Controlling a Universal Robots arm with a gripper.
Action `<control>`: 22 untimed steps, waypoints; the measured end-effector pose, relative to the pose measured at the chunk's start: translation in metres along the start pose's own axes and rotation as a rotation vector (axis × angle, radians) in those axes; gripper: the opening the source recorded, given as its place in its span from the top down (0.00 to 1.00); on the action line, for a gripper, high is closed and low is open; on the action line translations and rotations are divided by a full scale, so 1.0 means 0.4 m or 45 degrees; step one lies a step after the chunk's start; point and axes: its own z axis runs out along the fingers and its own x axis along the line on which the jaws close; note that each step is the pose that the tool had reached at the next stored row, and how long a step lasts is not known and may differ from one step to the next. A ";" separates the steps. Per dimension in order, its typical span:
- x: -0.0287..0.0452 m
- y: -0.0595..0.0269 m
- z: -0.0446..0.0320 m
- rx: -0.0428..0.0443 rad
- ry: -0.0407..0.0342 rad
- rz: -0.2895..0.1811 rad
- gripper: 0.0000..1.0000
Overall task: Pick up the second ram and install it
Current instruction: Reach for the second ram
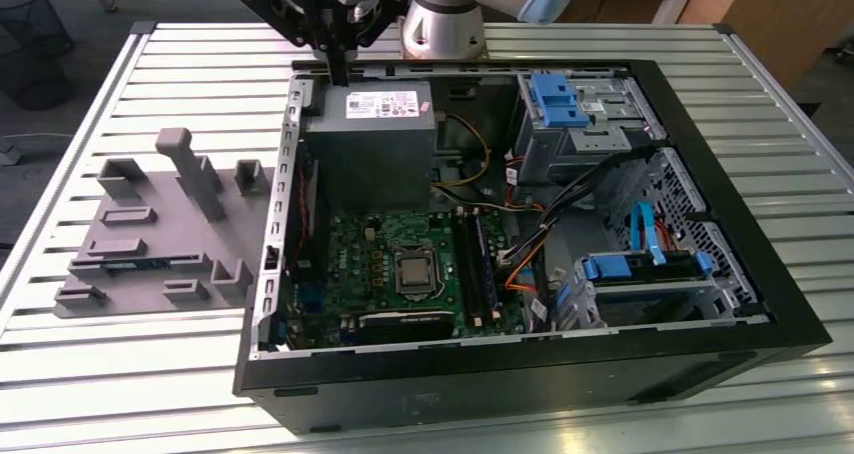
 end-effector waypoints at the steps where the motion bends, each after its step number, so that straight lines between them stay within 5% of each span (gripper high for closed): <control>1: 0.001 0.000 0.000 0.000 0.0000 0.000 0.89; 22: 0.018 -0.001 0.000 0.000 0.0000 0.000 0.89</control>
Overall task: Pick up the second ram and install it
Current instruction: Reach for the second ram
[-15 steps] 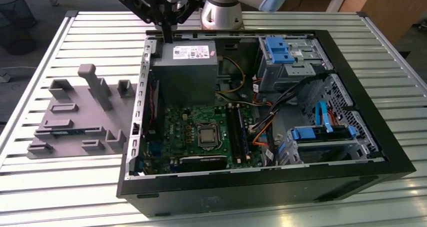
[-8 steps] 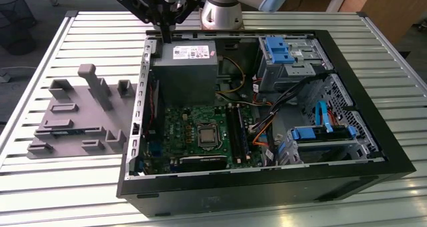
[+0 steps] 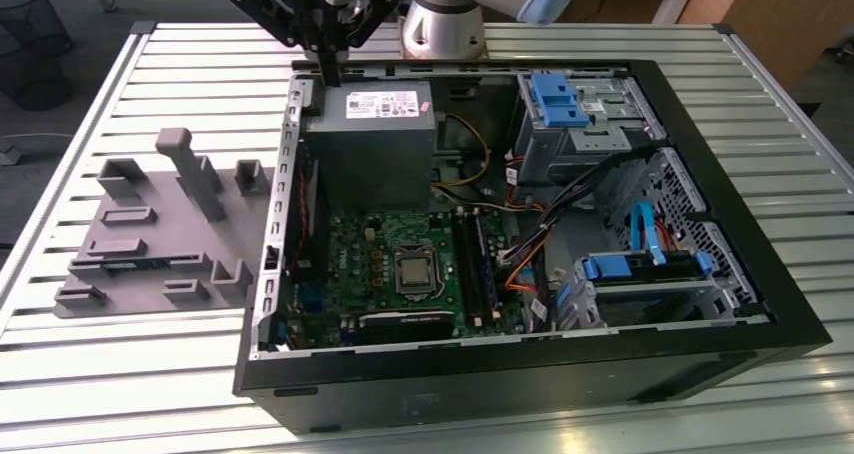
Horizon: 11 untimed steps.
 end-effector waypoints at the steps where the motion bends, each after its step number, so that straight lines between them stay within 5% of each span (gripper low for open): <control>1: 0.001 0.000 0.000 0.000 0.0001 0.000 0.89; 11: 0.020 -0.001 -0.001 0.000 0.0001 0.000 0.89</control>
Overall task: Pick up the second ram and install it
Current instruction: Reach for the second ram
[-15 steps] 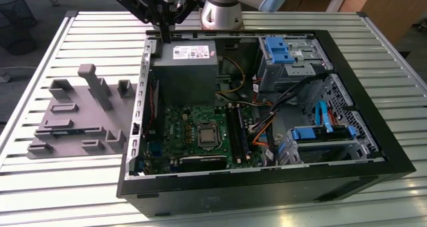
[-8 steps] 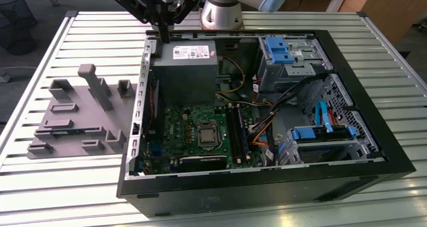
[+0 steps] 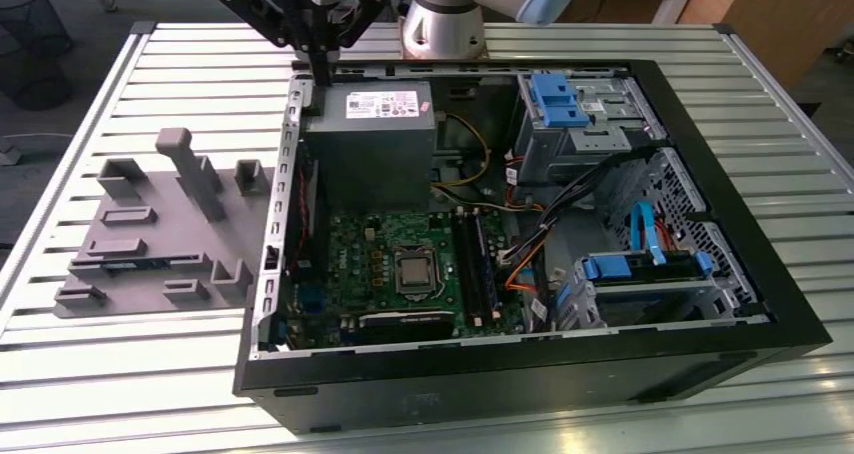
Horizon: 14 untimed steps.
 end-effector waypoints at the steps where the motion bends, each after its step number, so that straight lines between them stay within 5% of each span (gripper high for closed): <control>1: 0.003 0.000 0.000 0.000 -0.0001 0.000 0.89; 14: 0.037 -0.003 -0.001 0.000 -0.0001 0.000 0.89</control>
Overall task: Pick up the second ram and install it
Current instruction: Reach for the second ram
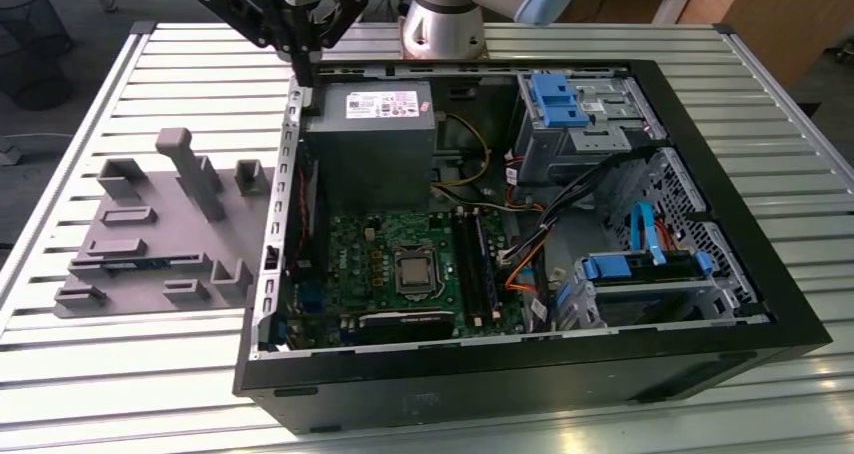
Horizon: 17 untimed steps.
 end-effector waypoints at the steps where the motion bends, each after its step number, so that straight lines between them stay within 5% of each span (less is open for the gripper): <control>1: 0.000 0.000 0.000 0.000 0.0000 0.000 0.89; 17: 0.022 -0.002 -0.001 0.000 0.0000 0.000 0.89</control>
